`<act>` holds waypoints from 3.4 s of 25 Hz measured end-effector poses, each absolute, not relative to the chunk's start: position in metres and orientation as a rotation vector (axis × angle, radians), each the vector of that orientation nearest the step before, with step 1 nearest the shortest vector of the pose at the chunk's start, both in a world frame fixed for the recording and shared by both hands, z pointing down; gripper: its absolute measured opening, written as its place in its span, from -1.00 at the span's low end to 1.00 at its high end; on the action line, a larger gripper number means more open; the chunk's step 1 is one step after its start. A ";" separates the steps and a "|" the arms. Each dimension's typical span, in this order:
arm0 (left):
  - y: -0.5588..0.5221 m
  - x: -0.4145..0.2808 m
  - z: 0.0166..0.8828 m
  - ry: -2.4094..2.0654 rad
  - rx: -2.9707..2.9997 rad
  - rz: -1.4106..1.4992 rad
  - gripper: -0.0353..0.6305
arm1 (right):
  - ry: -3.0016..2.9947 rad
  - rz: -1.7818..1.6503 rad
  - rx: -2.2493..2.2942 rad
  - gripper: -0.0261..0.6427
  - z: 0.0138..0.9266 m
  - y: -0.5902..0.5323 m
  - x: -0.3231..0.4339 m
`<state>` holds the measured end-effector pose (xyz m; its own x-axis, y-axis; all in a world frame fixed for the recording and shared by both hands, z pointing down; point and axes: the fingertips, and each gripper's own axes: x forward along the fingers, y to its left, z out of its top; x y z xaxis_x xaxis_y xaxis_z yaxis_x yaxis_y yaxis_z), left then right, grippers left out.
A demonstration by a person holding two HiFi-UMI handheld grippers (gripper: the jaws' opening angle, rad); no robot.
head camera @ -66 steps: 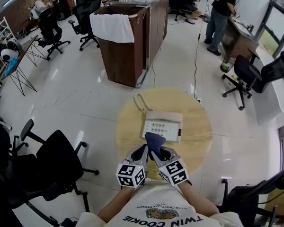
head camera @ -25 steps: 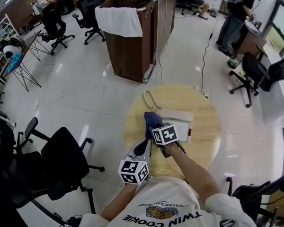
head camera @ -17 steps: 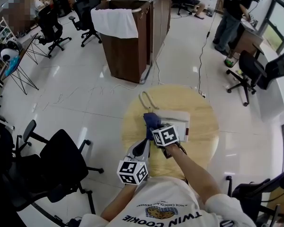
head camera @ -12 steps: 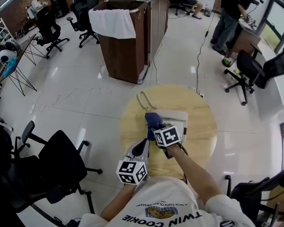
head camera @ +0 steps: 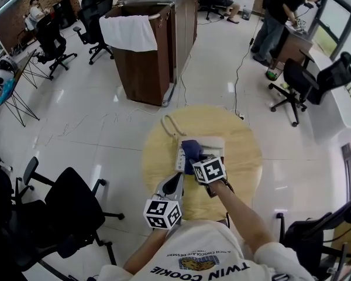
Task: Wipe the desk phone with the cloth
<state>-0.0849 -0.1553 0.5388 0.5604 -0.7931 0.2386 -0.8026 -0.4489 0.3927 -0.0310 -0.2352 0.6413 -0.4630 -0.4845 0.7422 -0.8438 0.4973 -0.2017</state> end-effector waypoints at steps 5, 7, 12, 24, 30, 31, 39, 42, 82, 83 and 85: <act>-0.155 -0.078 0.540 -1.264 2.341 0.029 -0.92 | -2.110 0.771 1.122 -0.72 0.635 -0.231 -0.009; -0.155 -0.075 0.539 -1.253 2.347 0.029 -0.92 | -2.105 0.765 1.132 -0.72 0.633 -0.230 0.001; -0.154 -0.065 0.536 -1.230 2.360 0.024 -0.92 | -2.074 0.769 1.193 -0.72 0.629 -0.228 0.028; -0.148 -0.052 0.538 -1.194 2.373 0.023 -0.92 | -2.056 0.769 1.294 -0.72 0.619 -0.222 0.070; -0.145 -0.050 0.538 -1.190 2.371 0.025 -0.92 | -2.059 0.763 1.304 -0.72 0.621 -0.221 0.070; -0.145 -0.050 0.538 -1.192 2.372 0.024 -0.92 | -2.059 0.750 1.306 -0.72 0.619 -0.221 0.070; -0.145 -0.061 0.540 -1.233 2.352 0.023 -0.92 | -2.253 0.606 1.254 -0.72 0.579 -0.209 0.015; -0.145 -0.069 0.539 -1.264 2.342 0.020 -0.92 | -2.329 0.568 1.152 -0.72 0.575 -0.201 -0.020; -0.130 -0.086 0.546 -1.310 2.315 0.060 -0.92 | -2.179 0.800 0.893 -0.72 0.680 -0.147 -0.050; -0.130 -0.084 0.546 -1.307 2.317 0.060 -0.92 | -2.175 0.805 0.899 -0.72 0.680 -0.147 -0.047; -0.130 -0.081 0.546 -1.302 2.319 0.061 -0.92 | -2.169 0.809 0.907 -0.72 0.681 -0.146 -0.040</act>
